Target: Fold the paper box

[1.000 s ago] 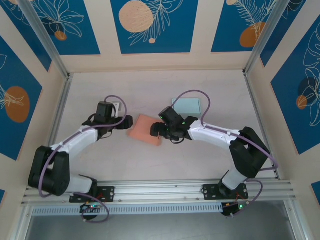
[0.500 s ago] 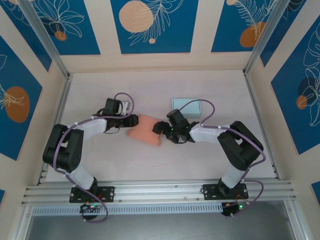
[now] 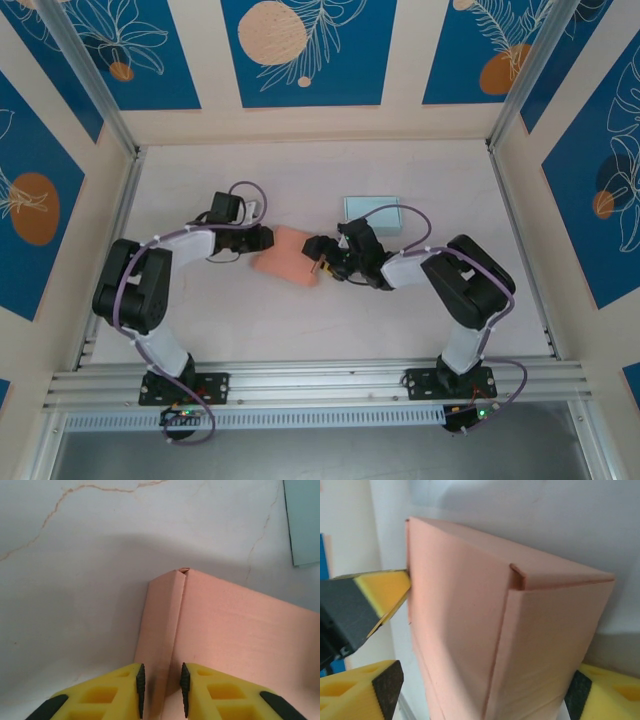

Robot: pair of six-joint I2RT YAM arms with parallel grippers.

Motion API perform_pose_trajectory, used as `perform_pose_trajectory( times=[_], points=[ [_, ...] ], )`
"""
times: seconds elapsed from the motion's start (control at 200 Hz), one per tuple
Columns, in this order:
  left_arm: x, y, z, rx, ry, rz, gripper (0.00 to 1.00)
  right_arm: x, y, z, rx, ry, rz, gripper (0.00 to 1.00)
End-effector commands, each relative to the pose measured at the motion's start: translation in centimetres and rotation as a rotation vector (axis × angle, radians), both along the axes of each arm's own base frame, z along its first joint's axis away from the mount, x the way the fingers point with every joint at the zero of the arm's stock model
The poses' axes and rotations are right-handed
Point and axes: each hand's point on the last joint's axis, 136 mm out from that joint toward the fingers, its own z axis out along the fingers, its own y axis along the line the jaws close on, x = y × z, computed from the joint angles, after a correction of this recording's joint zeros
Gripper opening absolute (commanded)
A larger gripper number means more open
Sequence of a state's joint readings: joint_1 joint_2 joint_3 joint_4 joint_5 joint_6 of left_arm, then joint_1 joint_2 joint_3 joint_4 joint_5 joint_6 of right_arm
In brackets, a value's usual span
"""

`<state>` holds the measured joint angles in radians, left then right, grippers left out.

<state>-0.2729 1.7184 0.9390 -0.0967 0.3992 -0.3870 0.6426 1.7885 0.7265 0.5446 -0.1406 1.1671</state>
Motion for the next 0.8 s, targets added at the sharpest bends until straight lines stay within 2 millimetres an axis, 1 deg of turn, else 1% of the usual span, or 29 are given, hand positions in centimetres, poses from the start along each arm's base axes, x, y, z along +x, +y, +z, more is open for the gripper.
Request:
perform_pose_trajectory(
  times=[0.0,0.04,0.115,0.185,0.23,0.28,0.325,0.37,0.41,0.46,0.48,0.52,0.555,0.56,0.575,0.58,0.6,0.64,0.68,0.715,0.795],
  points=[
    [-1.0,-0.5,-0.2,-0.054,0.088,-0.019,0.27,-0.4,1.3,-0.6,0.054,-0.036,0.070,0.79],
    [-0.9,-0.4,0.1,-0.054,0.078,-0.017,0.27,-0.4,1.4,-0.4,0.055,-0.043,0.075,0.76],
    [-0.8,-0.3,0.7,-0.054,0.058,-0.013,0.27,-0.2,1.5,-0.3,0.048,-0.041,0.080,0.68],
    [-0.9,-0.3,1.4,-0.063,0.037,-0.012,0.28,-0.3,1.3,-0.3,0.028,-0.030,0.074,0.56],
    [-0.9,-0.2,1.8,-0.062,0.022,-0.011,0.29,-0.3,1.0,-0.2,0.024,-0.016,0.061,0.53],
    [-0.9,0.0,2.3,-0.056,0.003,-0.005,0.30,-0.5,0.6,-0.2,0.014,0.006,0.045,0.47],
    [-0.9,0.3,3.0,-0.053,-0.026,0.001,0.33,-0.7,0.2,0.0,0.009,0.028,0.028,0.45],
    [-0.7,0.6,4.2,-0.058,-0.075,0.008,0.40,-1.1,-0.3,0.2,0.005,0.056,0.011,0.45],
    [-0.6,0.6,5.7,-0.067,-0.140,0.003,0.47,-1.3,-0.9,0.5,0.004,0.085,-0.005,0.45],
    [-0.5,0.6,8.3,-0.075,-0.260,-0.024,0.58,-1.7,-1.4,1.1,0.017,0.121,-0.011,0.45],
    [-0.6,0.5,9.2,-0.078,-0.313,-0.046,0.63,-1.9,-1.6,1.4,0.024,0.135,-0.011,0.46],
    [-0.8,0.1,11.9,-0.089,-0.473,-0.104,0.76,-2.2,-2.0,2.1,0.036,0.167,-0.007,0.46],
    [-1.6,-0.3,13.9,-0.088,-0.633,-0.173,0.85,-2.5,-2.5,2.9,0.044,0.192,0.000,0.46],
    [-1.8,-0.4,14.5,-0.090,-0.667,-0.187,0.85,-2.5,-2.5,3.0,0.045,0.195,0.003,0.46],
    [-2.3,-0.6,15.1,-0.083,-0.739,-0.228,0.89,-2.7,-2.7,3.2,0.044,0.209,0.008,0.46],
    [-2.5,-0.7,15.7,-0.083,-0.774,-0.240,0.90,-2.8,-2.7,3.5,0.046,0.208,0.010,0.46],
    [-3.4,-1.1,16.7,-0.072,-0.880,-0.289,0.94,-2.9,-2.9,4.1,0.047,0.210,0.016,0.46],
    [-5.3,-1.7,18.2,-0.024,-1.072,-0.378,0.97,-3.4,-3.5,5.1,0.032,0.232,0.023,0.46],
    [-7.3,-2.6,18.6,0.044,-1.212,-0.491,1.00,-3.9,-4.0,6.1,0.026,0.251,0.033,0.47],
    [-8.8,-3.6,18.4,0.107,-1.290,-0.599,1.00,-4.2,-4.5,6.9,0.029,0.272,0.036,0.48],
    [-11.3,-5.0,17.0,0.228,-1.389,-0.780,1.00,-4.7,-5.8,8.5,0.057,0.319,0.029,0.48]
  ],
)
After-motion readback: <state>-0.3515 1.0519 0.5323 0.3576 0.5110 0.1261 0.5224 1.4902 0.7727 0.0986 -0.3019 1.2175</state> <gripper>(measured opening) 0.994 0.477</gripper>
